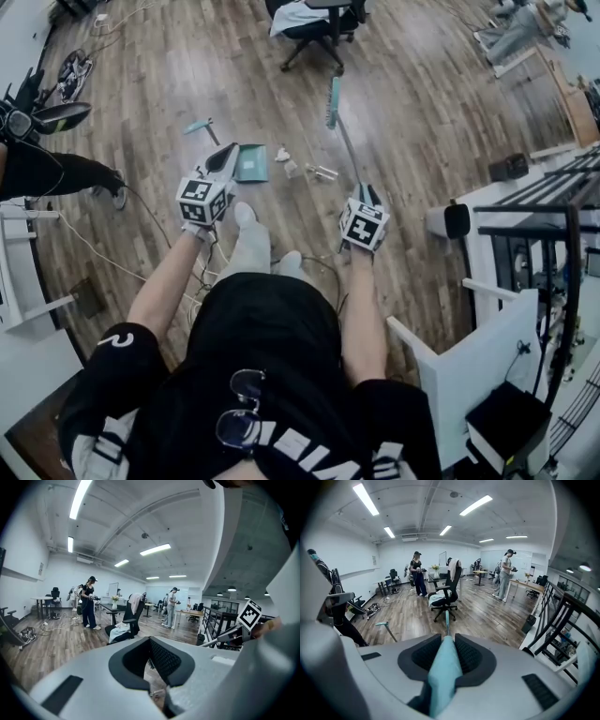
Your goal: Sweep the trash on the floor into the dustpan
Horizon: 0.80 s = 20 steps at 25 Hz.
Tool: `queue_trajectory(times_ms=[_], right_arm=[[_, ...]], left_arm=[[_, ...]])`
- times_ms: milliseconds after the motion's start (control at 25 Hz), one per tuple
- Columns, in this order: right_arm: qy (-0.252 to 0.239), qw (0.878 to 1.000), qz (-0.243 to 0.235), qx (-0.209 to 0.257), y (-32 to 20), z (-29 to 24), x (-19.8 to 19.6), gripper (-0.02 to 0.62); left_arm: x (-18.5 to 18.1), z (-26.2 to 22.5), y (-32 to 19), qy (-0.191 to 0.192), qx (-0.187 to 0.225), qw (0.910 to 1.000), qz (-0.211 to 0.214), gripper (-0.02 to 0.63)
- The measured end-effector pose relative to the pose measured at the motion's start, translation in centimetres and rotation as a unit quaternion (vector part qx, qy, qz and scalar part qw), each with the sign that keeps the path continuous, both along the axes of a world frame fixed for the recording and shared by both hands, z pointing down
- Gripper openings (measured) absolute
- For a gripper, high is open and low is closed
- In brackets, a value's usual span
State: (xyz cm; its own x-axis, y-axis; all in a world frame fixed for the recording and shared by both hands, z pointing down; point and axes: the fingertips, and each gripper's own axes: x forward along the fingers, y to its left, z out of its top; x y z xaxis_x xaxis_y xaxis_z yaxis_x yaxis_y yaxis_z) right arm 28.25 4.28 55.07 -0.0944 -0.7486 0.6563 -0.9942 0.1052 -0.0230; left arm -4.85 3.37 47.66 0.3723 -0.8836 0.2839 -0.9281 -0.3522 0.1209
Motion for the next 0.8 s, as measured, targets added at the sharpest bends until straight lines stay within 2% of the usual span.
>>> queue_trajectory(times_ms=[200, 440, 800], right_arm=[[0.008, 1.000, 0.010, -0.013, -1.1, 1.7, 1.4, 0.083], [0.019, 0.998, 0.036, -0.051, -1.4, 5.4, 3.8, 0.083], [0.038, 0.987, 0.085, -0.129, -1.8, 12.7, 7.0, 0.083]], left_arm=[[0.1, 1.3, -1.5, 0.002, -0.009, 1.0000, 0.001, -0.002], [1.1, 3.9, -4.0, 0.006, -0.034, 0.9993, 0.017, -0.002], [4.6, 9.7, -9.0, 0.010, -0.087, 0.9937, 0.070, -0.002]])
